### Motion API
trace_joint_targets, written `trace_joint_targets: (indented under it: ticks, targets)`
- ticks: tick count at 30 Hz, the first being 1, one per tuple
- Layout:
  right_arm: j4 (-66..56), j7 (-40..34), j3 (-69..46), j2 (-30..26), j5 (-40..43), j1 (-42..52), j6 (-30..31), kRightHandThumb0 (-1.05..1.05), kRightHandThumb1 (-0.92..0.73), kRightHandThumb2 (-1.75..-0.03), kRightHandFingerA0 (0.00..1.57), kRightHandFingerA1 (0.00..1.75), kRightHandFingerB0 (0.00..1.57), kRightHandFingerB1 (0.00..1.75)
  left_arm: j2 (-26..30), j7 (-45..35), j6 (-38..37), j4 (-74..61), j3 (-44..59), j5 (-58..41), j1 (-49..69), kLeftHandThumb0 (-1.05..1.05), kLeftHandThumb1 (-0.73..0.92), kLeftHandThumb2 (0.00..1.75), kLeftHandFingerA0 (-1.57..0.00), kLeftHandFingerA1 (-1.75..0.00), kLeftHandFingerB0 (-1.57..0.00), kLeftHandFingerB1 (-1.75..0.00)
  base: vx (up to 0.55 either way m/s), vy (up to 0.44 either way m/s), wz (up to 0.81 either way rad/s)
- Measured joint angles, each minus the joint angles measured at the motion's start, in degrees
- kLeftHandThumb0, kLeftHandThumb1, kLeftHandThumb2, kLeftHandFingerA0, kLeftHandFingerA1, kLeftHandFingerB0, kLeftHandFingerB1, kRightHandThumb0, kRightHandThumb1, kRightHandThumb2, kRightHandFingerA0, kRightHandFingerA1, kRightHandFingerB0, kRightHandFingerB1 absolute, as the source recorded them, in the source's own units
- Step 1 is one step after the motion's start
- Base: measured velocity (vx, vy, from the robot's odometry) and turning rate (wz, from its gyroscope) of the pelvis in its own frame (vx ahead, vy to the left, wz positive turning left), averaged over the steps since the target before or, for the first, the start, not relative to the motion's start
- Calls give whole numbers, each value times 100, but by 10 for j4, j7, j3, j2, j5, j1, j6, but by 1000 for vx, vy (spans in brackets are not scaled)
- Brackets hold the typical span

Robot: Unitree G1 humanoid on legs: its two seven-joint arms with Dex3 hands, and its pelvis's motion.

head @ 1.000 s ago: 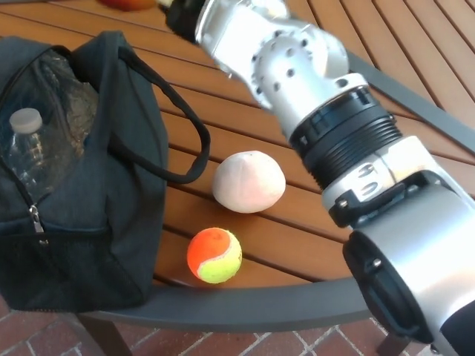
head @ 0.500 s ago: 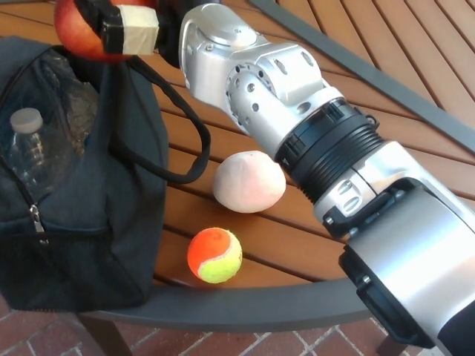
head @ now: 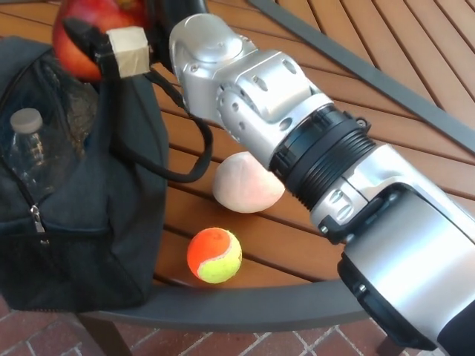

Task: Pick up a rubric cube, an apple, a tennis ball, a soft toy, a bottle from the table and put it into the lunch box one by one

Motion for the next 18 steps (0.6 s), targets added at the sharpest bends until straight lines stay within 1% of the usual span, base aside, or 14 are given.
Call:
trace_joint_targets:
  ticks: [1, 2, 3, 4, 5, 6, 9, 10, 13, 14, 15, 16, 17, 18]
  targets:
    - [0, 3, 6, 0, -7, 0, -2, -20, -42, -121, 136, 133, 144, 135, 0, 1, 0, 0, 0, 0, 0, -16, 57, 89, -112, -111, -97, -103, 0, 0, 0]
    - [0, 7, 15, 0, -17, 0, -6, -59, -31, -151, 127, 160, 121, 147, 0, 1, 0, 0, 0, 0, 1, -18, 54, 95, -114, -111, -97, -103, 0, 0, 0]
    - [0, 9, 19, 0, -22, 0, -7, -59, -31, -151, 127, 160, 121, 147, 0, 1, 0, -1, 0, 0, 2, -18, 54, 95, -114, -111, -97, -103, 0, 0, 0]
    - [0, 13, 27, 0, -32, 0, -10, -52, -21, -161, 119, 174, 115, 158, 0, 2, 0, -1, 0, 0, 3, -15, 49, 103, -116, -109, -99, -101, 0, 0, 0]
    - [0, 13, 27, 0, -32, 0, -10, -52, -21, -161, 119, 174, 115, 158, 0, 2, 0, -1, 0, 0, 3, -15, 49, 103, -116, -109, -99, -101, 0, 0, 0]
    - [0, 17, 33, 0, -41, 0, -12, -56, -23, -153, 122, 173, 116, 157, 0, 2, 0, -1, 0, 0, 3, -16, 48, 104, -116, -110, -100, -103, 0, 0, 0]
    - [-1, 26, 49, 0, -64, 0, -16, -53, -21, -157, 122, 169, 118, 156, -1, 3, 0, -3, -1, 0, 5, -14, 47, 106, -116, -110, -99, -103, 0, 0, 0]
    - [-2, 29, 53, 0, -71, 0, -17, -37, -37, -145, 113, 174, 96, 161, -1, 4, 0, -4, -1, 0, 5, -15, 48, 105, -113, -110, -100, -103, 0, 0, 0]
    - [-6, 37, 70, 0, -90, 0, -22, -37, -37, -145, 113, 174, 96, 161, -2, 8, 0, -6, -3, 0, 5, -15, 48, 105, -113, -110, -100, -103, 0, 0, 0]
    - [-7, 39, 76, 0, -96, 0, -24, -33, -41, -142, 110, 172, 92, 158, -3, 9, 0, -6, -3, 1, 4, -13, 51, 105, -115, -114, -99, -109, 0, 0, 0]
    - [-9, 41, 82, 0, -102, 0, -26, -33, -41, -142, 110, 172, 92, 158, -3, 10, 0, -7, -4, 1, 4, -13, 51, 105, -115, -114, -99, -109, 0, 0, 0]
    - [-12, 44, 90, 0, -109, 0, -28, -35, -43, -134, 106, 167, 91, 148, -4, 11, 0, -7, -4, 1, 4, -12, 49, 106, -114, -113, -101, -107, 0, 0, 0]
    - [-14, 46, 96, 0, -115, 0, -29, -35, -43, -134, 106, 167, 91, 148, -4, 11, 0, -8, -4, 1, 4, -12, 49, 106, -114, -113, -101, -107, 0, 0, 0]
    - [-20, 51, 111, 0, -127, 0, -33, -34, -44, -119, 94, 132, 86, 104, -5, 11, 0, -9, -5, 1, 4, -16, 52, 99, -115, -111, -98, -102, 0, 0, 0]
